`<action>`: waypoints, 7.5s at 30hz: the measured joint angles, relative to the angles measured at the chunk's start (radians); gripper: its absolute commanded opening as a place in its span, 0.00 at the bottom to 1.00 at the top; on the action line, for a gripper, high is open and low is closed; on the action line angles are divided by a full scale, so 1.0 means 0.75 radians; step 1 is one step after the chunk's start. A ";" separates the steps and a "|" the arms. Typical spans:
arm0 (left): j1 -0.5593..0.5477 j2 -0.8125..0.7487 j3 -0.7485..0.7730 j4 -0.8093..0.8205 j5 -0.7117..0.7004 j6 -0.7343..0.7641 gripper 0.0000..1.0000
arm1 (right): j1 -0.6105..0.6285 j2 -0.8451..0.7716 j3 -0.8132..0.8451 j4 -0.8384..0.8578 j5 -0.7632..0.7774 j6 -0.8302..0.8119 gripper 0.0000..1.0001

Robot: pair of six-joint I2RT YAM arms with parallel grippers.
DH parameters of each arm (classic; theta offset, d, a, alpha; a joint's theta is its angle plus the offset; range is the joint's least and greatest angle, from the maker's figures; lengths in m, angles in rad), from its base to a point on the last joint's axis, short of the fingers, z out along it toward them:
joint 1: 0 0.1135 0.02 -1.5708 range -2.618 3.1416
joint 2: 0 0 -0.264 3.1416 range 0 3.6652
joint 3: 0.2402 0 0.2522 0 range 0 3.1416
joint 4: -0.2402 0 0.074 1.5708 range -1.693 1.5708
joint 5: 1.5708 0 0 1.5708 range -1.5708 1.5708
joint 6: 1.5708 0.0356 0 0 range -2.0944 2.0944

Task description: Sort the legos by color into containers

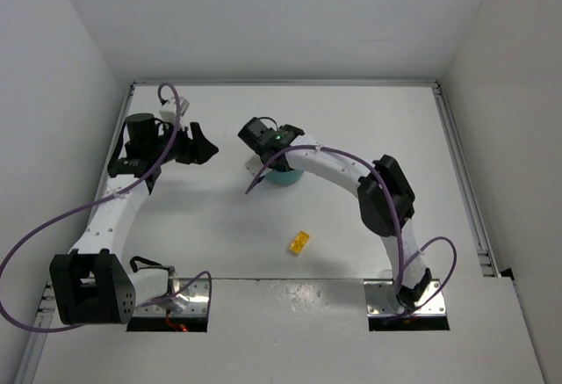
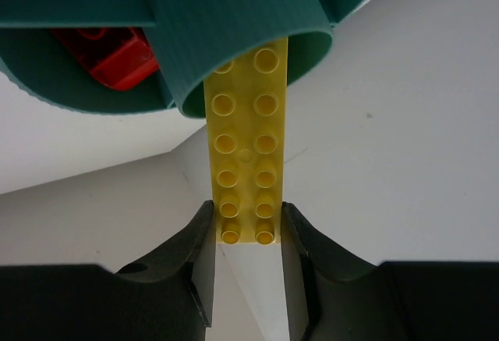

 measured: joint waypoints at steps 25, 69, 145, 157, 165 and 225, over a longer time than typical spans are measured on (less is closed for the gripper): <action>0.001 0.007 -0.001 0.011 0.041 -0.010 0.66 | 0.065 0.007 0.629 -0.156 -0.248 0.460 0.40; 0.025 -0.014 0.006 -0.092 0.047 0.092 0.79 | 0.360 -0.562 -0.816 -0.082 -1.102 0.407 0.56; 0.025 0.107 0.021 0.037 0.127 0.003 0.79 | -0.673 -0.399 -0.315 0.840 -1.818 2.050 0.08; 0.033 0.212 0.056 0.084 0.227 -0.071 0.79 | -0.720 -0.401 -0.611 1.266 -1.990 2.273 0.05; 0.036 0.252 0.108 0.074 0.241 -0.077 0.79 | -0.729 -0.435 -0.852 1.530 -1.954 2.280 0.05; 0.062 0.274 0.108 0.059 0.237 -0.076 0.80 | -0.615 -0.224 -0.874 1.786 -1.878 2.127 0.18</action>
